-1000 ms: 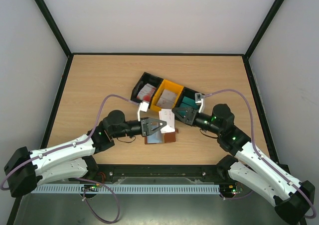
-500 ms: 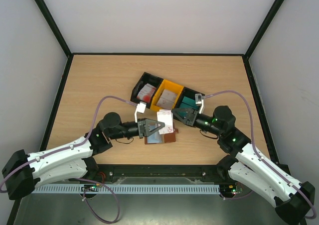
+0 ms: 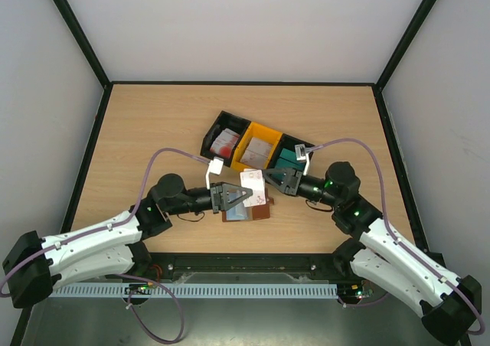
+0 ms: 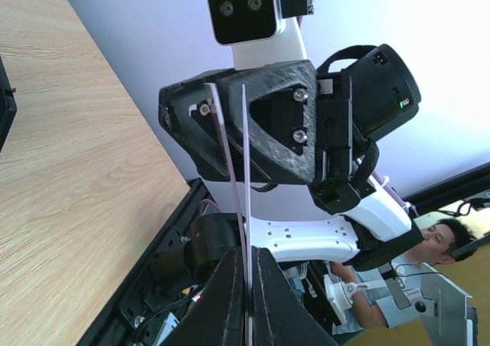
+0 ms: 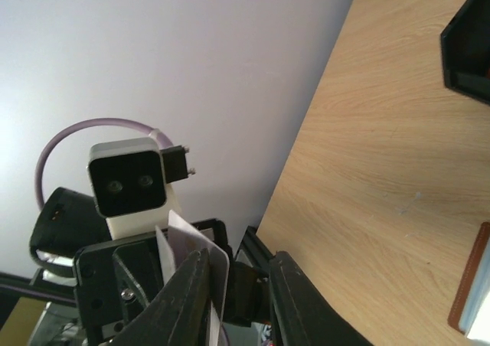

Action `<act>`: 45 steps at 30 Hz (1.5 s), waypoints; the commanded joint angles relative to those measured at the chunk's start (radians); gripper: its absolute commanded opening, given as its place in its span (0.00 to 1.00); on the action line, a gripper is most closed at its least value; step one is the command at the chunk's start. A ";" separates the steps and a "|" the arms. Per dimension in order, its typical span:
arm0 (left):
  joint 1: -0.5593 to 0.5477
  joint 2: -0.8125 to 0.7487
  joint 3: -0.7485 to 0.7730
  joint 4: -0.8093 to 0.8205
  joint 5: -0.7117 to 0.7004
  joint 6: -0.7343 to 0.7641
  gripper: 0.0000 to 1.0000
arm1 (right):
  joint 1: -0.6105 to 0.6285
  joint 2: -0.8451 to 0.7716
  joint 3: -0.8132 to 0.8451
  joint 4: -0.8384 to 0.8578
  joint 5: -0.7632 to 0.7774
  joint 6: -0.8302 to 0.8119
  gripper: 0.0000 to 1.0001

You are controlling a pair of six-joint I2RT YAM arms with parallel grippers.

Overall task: Put the credit cards into the card holder
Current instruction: Pick up the credit card from the storage box.

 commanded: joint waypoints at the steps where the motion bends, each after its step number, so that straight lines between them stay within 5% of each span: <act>1: 0.004 0.010 0.048 0.102 0.003 0.019 0.03 | 0.004 -0.015 -0.033 0.060 -0.120 0.011 0.22; 7: 0.009 0.053 0.097 0.105 -0.032 -0.004 0.03 | 0.005 -0.021 -0.083 0.232 -0.217 0.120 0.23; 10: 0.023 0.073 0.111 0.104 -0.042 -0.026 0.03 | 0.005 -0.022 -0.081 0.264 -0.216 0.150 0.11; 13: 0.046 0.086 0.102 0.096 -0.042 -0.051 0.03 | 0.005 -0.047 -0.052 0.209 -0.118 0.133 0.02; 21: 0.112 0.077 -0.035 0.222 0.040 -0.179 0.06 | 0.004 -0.061 0.092 0.059 0.125 0.090 0.02; 33: 0.165 0.016 -0.072 0.186 0.078 -0.160 0.05 | 0.004 -0.011 0.222 -0.053 0.247 0.016 0.02; 36: 0.176 -0.017 -0.079 0.081 0.049 -0.120 0.03 | 0.004 -0.008 0.236 -0.120 0.286 -0.041 0.02; 42: 0.178 -0.127 -0.069 -0.477 -0.215 0.050 0.03 | 0.004 0.082 0.245 -0.334 0.288 -0.190 0.02; 45: 0.179 -0.140 -0.082 -0.630 -0.290 0.079 0.02 | 0.028 0.179 0.216 -0.368 0.257 -0.219 0.02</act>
